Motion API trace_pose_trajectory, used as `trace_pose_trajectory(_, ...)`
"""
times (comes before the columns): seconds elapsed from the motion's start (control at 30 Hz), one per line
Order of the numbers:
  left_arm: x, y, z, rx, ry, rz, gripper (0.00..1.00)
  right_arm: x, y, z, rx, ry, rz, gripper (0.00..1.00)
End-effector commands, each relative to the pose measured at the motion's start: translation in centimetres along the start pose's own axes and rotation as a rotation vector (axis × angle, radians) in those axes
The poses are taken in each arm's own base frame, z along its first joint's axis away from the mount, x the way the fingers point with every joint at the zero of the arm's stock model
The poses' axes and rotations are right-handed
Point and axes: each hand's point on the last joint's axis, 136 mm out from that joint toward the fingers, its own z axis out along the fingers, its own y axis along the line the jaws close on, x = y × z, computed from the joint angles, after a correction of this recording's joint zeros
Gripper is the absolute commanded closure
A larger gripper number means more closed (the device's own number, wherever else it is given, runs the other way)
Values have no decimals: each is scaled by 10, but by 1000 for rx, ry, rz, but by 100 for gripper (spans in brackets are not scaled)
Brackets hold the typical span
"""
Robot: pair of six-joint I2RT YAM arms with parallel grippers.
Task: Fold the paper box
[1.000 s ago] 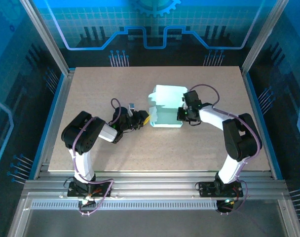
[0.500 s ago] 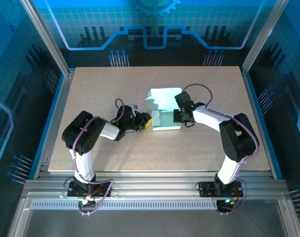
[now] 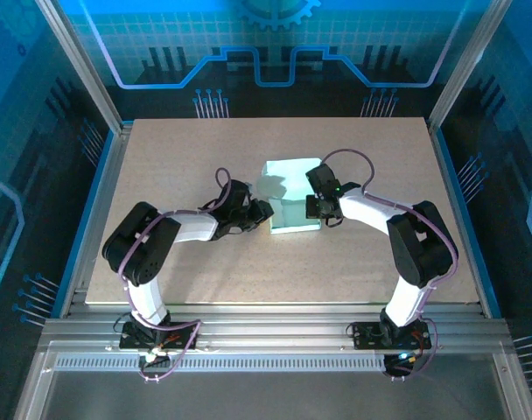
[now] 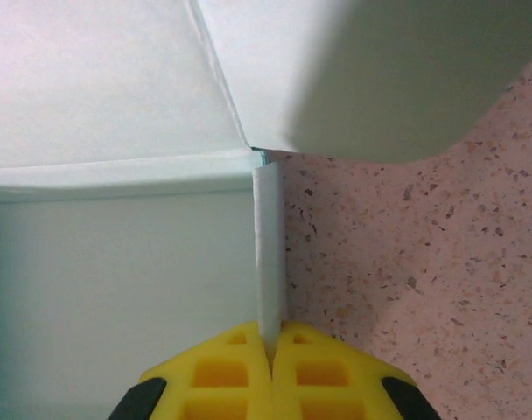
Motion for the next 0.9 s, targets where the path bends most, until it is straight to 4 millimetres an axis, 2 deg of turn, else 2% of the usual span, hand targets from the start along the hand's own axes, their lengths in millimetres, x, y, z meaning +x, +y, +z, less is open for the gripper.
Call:
trace_pose_trajectory(0.0, 15, 19, -7, -190, 33, 134, 77, 5, 26, -1, -94, 19, 17, 97)
trace_pose_trajectory(0.3, 24, 27, 3, -278, 67, 231, 79, 3, 33, -2, -139, 17, 39, 97)
trace_pose_trajectory(0.43, 29, 38, 8, -361, 96, 269, 83, 2, 33, -3, -145, 13, 45, 97)
trace_pose_trajectory(0.7, 29, 61, 6, -493, 105, 296, 100, -1, 35, -9, -163, 2, 48, 98)
trace_pose_trajectory(0.8, 29, 60, 7, -500, 105, 302, 97, -2, 38, -10, -179, 2, 50, 98)
trace_pose_trajectory(0.87, 28, 54, 8, -481, 97, 295, 89, -2, 42, -11, -200, 7, 56, 98)
